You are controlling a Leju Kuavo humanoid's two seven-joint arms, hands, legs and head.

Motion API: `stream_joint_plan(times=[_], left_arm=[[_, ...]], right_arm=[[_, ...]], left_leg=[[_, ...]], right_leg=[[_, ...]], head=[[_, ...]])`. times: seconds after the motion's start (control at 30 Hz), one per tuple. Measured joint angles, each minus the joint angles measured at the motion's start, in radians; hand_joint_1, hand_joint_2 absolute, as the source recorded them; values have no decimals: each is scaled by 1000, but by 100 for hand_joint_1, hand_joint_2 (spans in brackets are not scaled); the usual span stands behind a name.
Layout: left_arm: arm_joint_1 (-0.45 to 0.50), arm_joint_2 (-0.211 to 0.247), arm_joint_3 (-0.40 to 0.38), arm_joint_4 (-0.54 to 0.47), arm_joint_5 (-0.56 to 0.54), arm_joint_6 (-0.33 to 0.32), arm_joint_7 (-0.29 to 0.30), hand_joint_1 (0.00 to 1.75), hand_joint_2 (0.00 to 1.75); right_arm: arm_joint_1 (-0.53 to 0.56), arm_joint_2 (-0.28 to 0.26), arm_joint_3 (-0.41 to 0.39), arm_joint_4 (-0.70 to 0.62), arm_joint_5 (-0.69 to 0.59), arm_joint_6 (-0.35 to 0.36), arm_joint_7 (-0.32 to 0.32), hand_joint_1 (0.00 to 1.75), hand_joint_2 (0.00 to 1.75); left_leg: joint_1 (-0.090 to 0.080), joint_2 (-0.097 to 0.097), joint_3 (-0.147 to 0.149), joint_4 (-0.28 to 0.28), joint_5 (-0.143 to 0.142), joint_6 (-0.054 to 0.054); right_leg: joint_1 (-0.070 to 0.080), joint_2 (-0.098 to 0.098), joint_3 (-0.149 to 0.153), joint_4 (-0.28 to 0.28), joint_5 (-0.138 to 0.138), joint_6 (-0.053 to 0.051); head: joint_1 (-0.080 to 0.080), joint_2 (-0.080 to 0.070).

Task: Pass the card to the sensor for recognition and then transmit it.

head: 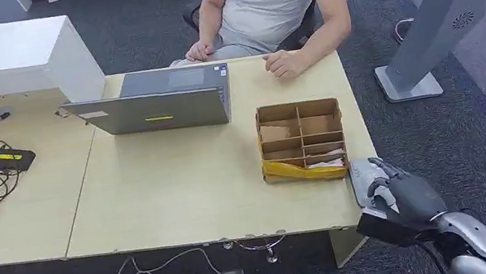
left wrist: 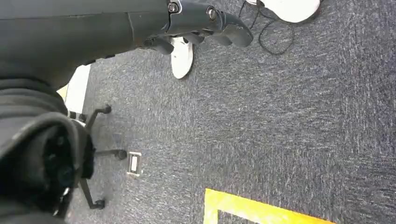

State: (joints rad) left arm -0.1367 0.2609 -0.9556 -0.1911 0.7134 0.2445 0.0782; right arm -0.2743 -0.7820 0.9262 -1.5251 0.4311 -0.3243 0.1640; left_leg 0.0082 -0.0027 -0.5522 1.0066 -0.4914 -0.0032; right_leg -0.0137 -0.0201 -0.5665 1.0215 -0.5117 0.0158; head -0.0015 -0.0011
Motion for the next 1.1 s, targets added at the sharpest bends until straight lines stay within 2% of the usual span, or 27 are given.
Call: stream_joint_plan(times=[0.63,1.1], left_arm=[[0,0,-3,0,-5,6,1,0,0],[0,-1,-3,0,8,6,1,0,0]], right_arm=[[16,43,5,48,-43,-50,-27,175,175],[17,44,-1,76,-56,-60,-29,175,175]], left_leg=[[0,0,0,0,0,0],[0,0,1,0,0,0]], right_leg=[[0,0,0,0,0,0],[0,0,0,0,0,0]], head=[[0,0],[0,0]])
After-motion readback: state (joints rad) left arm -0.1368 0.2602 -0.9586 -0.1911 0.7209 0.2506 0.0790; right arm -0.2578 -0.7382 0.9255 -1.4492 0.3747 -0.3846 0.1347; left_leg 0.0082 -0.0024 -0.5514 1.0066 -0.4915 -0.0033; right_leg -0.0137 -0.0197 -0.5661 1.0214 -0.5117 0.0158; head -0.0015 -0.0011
